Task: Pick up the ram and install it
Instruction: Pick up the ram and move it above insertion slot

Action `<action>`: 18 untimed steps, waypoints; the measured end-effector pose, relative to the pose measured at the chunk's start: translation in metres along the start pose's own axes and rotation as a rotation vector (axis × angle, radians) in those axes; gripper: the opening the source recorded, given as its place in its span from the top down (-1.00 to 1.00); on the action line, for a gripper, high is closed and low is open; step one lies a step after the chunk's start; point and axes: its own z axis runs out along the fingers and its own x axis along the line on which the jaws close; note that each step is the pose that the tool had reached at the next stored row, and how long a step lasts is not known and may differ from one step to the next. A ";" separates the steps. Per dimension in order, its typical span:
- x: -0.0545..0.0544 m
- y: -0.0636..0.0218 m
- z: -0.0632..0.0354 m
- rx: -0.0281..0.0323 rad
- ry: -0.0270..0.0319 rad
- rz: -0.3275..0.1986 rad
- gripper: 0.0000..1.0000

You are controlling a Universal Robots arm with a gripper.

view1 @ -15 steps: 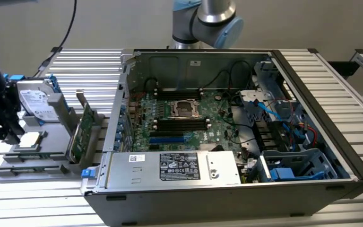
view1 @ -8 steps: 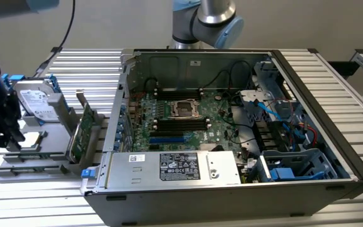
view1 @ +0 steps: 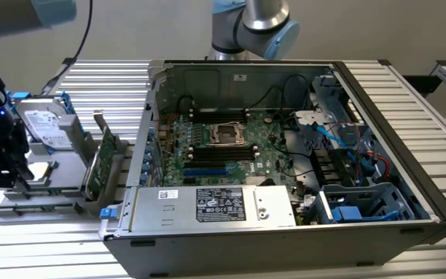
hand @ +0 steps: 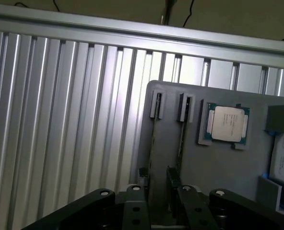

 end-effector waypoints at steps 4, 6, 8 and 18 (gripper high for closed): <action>0.000 -0.0005 0.0073 0.0000 0.0001 -0.001 0.40; 0.000 -0.0007 0.0109 0.0000 0.0000 -0.001 0.40; 0.000 -0.0010 0.0145 0.0000 0.0000 -0.001 0.40; 0.000 -0.0023 0.0327 -0.0002 -0.0010 0.014 0.40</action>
